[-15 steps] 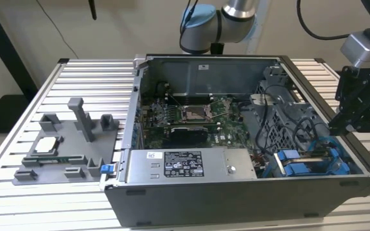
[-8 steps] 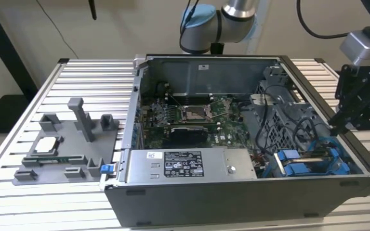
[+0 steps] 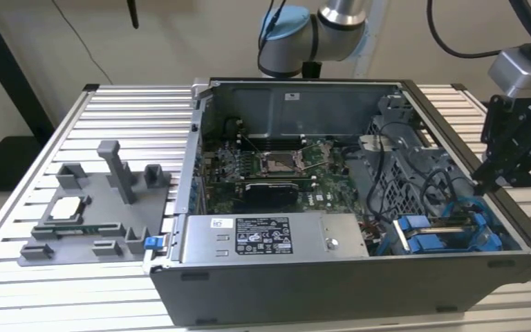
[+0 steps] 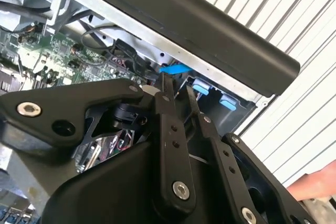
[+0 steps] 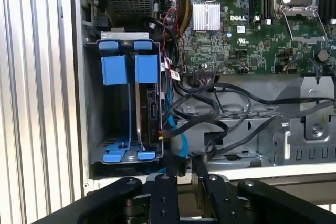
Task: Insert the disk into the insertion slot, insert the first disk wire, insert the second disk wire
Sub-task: 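Insert the second disk wire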
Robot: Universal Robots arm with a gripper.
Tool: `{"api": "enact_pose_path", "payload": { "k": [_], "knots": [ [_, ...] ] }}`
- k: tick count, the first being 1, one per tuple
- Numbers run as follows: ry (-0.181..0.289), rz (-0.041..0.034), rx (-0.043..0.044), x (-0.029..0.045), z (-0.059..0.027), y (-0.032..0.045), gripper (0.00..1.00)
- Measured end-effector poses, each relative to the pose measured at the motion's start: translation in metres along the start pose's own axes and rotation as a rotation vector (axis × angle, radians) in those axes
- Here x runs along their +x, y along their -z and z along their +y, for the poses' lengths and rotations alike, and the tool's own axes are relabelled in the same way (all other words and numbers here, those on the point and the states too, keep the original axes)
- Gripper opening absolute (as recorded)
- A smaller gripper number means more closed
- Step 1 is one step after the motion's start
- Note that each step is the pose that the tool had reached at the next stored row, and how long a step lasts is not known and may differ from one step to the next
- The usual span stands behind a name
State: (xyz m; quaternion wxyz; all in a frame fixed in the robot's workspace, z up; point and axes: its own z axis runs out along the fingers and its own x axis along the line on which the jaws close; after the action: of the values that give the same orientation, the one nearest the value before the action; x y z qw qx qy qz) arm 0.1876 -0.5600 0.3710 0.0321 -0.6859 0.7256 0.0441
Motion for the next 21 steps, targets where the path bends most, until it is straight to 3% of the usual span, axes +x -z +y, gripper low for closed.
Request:
{"api": "enact_pose_path", "payload": {
  "k": [9,10,21],
  "knots": [
    [0.005,0.0003,-0.0031,0.0003,-0.0026,-0.0042,1.00],
    [0.006,0.0002,-0.0032,0.0006,-0.0026,-0.0043,0.00],
    [0.007,0.0004,-0.0034,0.0067,-0.0030,-0.0036,0.00]
  ]
}}
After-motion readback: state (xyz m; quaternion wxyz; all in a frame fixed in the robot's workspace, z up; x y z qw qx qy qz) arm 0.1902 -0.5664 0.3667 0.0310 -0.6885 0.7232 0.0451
